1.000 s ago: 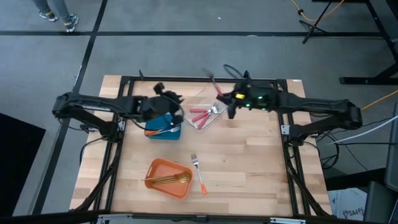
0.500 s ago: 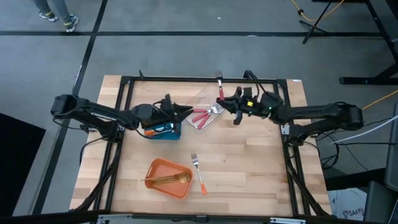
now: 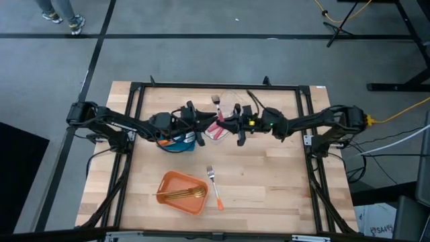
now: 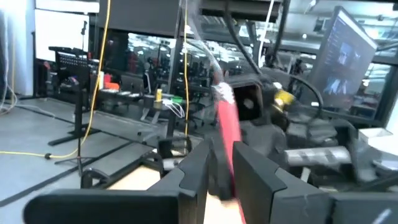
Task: Sort silverware by color (type)
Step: Put the pink fork into the transparent bin
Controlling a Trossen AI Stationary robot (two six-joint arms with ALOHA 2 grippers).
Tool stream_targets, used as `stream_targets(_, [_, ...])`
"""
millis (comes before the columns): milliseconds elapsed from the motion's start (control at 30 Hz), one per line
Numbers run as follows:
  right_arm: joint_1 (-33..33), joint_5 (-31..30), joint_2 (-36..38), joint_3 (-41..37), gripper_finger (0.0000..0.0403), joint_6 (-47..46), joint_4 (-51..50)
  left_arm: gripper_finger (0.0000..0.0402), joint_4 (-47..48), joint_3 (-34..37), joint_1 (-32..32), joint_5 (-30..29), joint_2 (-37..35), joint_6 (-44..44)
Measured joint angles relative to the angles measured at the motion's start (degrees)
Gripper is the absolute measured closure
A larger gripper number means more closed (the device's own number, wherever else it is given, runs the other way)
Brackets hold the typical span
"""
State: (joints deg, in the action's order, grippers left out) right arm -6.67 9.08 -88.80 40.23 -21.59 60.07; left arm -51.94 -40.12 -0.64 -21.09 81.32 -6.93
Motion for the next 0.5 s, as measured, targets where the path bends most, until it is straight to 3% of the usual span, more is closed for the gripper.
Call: stream_targets(500, [2.2,-0.4,-1.0,2.5,0.0398,3.9,0.5,0.0336,-0.3,-0.5,-0.4,2.7,0.0,0.0])
